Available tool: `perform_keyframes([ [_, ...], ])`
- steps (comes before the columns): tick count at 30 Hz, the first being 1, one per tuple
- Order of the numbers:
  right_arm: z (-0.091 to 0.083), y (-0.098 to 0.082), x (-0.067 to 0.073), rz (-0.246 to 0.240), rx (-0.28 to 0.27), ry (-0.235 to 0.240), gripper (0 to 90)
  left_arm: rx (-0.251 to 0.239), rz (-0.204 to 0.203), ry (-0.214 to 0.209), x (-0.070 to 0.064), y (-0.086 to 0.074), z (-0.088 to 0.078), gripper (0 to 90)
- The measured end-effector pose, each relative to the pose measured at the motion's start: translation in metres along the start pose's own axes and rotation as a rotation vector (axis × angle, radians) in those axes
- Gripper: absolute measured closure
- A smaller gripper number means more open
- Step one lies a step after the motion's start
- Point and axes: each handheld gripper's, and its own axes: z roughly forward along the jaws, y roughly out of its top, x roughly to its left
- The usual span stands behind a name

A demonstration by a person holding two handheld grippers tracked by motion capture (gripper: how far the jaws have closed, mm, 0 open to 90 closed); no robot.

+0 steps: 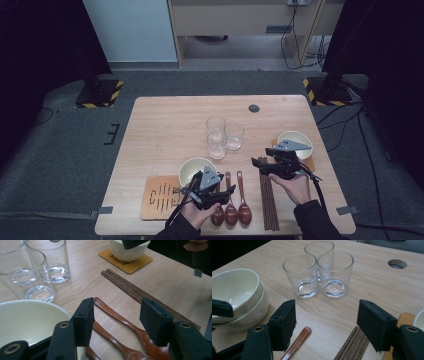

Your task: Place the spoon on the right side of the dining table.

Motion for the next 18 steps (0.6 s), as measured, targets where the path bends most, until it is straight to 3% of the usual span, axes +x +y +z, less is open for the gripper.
perform_keyframes([
  [18,0.004,-0.003,0.000,0.008,0.005,0.005,32.0,0.042,0.017,-0.035,-0.012,-0.011,0.012,45.9],
])
